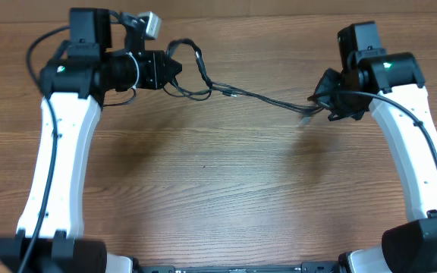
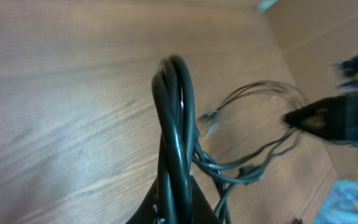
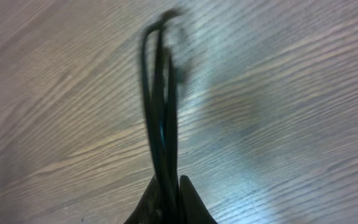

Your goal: Untangle cables

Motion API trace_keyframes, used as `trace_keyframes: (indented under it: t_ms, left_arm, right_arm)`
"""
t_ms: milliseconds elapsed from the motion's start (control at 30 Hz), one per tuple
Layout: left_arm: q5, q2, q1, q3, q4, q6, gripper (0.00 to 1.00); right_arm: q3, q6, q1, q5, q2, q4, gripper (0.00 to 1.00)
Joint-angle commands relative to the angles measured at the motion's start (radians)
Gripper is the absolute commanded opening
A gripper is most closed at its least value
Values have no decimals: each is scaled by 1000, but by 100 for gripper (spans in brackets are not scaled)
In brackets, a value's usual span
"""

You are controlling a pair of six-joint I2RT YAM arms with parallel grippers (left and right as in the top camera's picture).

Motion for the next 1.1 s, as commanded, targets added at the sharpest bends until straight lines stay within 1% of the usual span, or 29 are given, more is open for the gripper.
trace_keyframes:
  t_ms: [0, 100, 233, 367, 433, 533, 600, 667, 700, 733, 767, 833, 900, 967, 1000, 1067]
  left_arm:
    - [-55, -118, 32, 43, 26, -6, 4]
    - [-71, -171, 60, 45, 26, 18, 4]
    - [-76, -201, 145, 45, 10, 16, 4]
    - [-76, -198, 193, 45, -19, 15, 4]
    - [-76, -197, 202, 45, -24, 16, 4]
    - [-76, -197, 202, 45, -45, 24, 4]
    - [-91, -196, 202, 45, -71, 77, 4]
    - [-149, -194, 202, 45, -103, 114, 4]
    - [-200, -194, 202, 45, -127, 138, 4]
    - [-219, -194, 202, 45, -137, 147, 4]
    - [-230, -194, 202, 45, -151, 156, 4]
    - [-176, -194, 199, 45, -166, 171, 4]
    - [-36, -189, 184, 45, -172, 204, 4]
    - [105, -174, 142, 44, -172, 227, 4]
    - [125, -170, 126, 44, -172, 226, 4]
    - [173, -159, 81, 44, -172, 226, 4]
  right_arm:
    - [-70, 33, -22, 104, -5, 32, 4]
    - [-122, 60, -33, 115, -5, 93, 4]
    - [-177, 111, -91, 174, -4, 142, 4]
    - [-191, 127, -187, 200, -3, 159, 4]
    - [-190, 143, -254, 181, -3, 177, 4]
    - [-190, 137, -358, 50, -3, 205, 4]
    - [-190, 85, -408, -17, -3, 227, 4]
    - [-190, 46, -447, -65, -3, 244, 4]
    - [-190, 7, -474, -117, -3, 262, 4]
    - [-190, -19, -485, -155, -3, 273, 4]
    - [-190, -74, -496, -234, -3, 288, 4]
    - [-190, -205, -499, -420, -3, 308, 4]
    - [-190, -305, -488, -575, -3, 311, 13]
    - [-190, -392, -460, -731, -3, 311, 32]
    - [-190, -415, -450, -777, -3, 311, 39]
    - [-190, -481, -413, -932, -3, 311, 54]
